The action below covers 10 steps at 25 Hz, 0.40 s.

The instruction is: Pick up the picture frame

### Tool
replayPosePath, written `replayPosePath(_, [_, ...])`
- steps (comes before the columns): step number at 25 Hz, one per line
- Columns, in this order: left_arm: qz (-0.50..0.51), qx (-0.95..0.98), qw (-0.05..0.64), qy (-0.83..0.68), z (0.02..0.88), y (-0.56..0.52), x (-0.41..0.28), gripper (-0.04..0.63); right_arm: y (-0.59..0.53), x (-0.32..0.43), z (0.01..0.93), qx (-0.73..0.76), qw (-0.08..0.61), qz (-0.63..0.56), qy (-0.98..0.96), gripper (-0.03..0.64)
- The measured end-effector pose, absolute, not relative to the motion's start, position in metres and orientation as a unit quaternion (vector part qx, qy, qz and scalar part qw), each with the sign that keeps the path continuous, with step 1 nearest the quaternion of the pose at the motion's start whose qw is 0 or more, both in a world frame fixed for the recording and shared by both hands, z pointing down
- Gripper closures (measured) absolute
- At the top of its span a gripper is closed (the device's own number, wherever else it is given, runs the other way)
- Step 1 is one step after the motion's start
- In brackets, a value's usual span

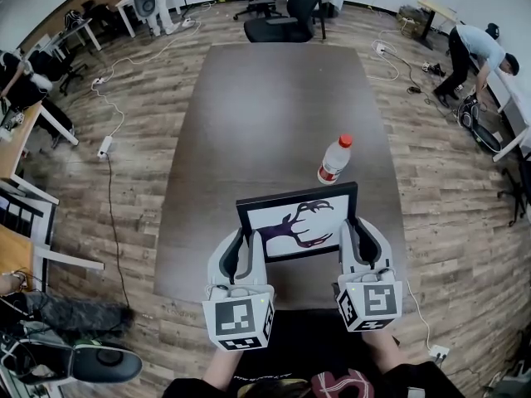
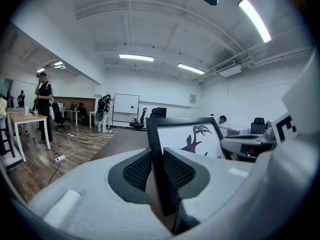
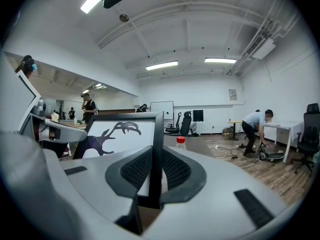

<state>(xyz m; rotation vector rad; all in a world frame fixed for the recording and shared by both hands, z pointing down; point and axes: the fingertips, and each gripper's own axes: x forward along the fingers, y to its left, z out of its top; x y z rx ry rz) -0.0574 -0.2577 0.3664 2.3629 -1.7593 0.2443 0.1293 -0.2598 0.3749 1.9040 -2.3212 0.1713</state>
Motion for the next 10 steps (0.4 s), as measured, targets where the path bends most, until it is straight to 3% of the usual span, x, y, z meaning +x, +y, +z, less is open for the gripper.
replayPosePath(10, [0.088, 0.793, 0.095, -0.596, 0.3655, -0.2572, -0.0565, 0.514, -0.2581, 0.1302, 0.3735, 0.635, 0.072, 0.056, -0.767, 0.548])
